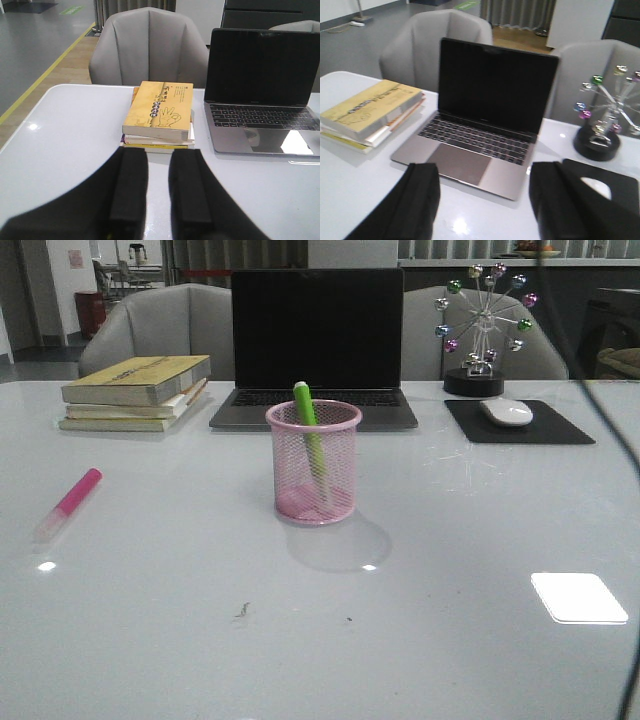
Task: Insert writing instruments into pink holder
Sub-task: 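Withdraw the right gripper away from the holder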
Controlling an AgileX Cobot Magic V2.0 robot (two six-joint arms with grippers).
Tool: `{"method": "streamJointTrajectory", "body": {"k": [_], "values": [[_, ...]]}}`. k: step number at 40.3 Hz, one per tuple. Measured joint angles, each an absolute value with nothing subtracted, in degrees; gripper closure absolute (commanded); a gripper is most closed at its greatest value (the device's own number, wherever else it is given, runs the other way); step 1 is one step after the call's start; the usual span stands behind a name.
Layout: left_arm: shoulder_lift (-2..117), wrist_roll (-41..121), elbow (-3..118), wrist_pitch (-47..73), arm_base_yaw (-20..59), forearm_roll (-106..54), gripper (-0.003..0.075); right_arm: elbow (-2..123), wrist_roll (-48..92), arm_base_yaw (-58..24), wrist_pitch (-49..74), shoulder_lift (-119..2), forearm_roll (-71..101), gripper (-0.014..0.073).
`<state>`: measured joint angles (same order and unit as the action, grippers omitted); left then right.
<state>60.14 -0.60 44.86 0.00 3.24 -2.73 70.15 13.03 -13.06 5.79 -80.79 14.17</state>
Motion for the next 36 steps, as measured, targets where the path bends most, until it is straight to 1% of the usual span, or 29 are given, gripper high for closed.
{"method": "streamJointTrajectory", "body": {"k": [4, 7, 12, 17, 22, 27, 31, 36], "values": [[60.1, -0.6, 44.9, 0.0, 3.2, -2.7, 0.0507, 70.2, 13.0, -6.5, 15.2, -76.3, 12.5, 0.0141], [60.1, -0.6, 44.9, 0.0, 3.2, -2.7, 0.0507, 70.2, 13.0, -3.1, 21.9, -73.4, 10.2, 0.0141], [60.1, -0.6, 44.9, -0.6, 3.2, -2.7, 0.0507, 69.5, 13.0, -0.2, 29.8, -68.6, 7.4, 0.0141], [60.1, -0.6, 44.9, -1.6, 3.2, -2.7, 0.0507, 64.5, 12.3, 1.9, 33.7, -65.1, 7.1, 0.0141], [60.1, -0.6, 44.9, -2.7, 3.2, -2.7, 0.0507, 55.9, 11.6, 4.4, 33.6, -60.7, 6.9, 0.0141], [60.1, -0.6, 44.9, -3.1, 3.2, -2.7, 0.0507, 46.9, 11.3, 5.5, 28.3, -54.4, 6.6, 0.0141], [60.1, -0.6, 44.9, -3.1, 3.2, -2.7, 0.0507, 41.8, 11.3, 5.5, 23.9, -48.8, 6.6, 0.0141], [60.1, -0.6, 44.9, -3.1, 3.2, -2.7, 0.0507, 37.2, 11.3, 5.5, 22.8, -45.3, 6.6, 0.0141]]}}
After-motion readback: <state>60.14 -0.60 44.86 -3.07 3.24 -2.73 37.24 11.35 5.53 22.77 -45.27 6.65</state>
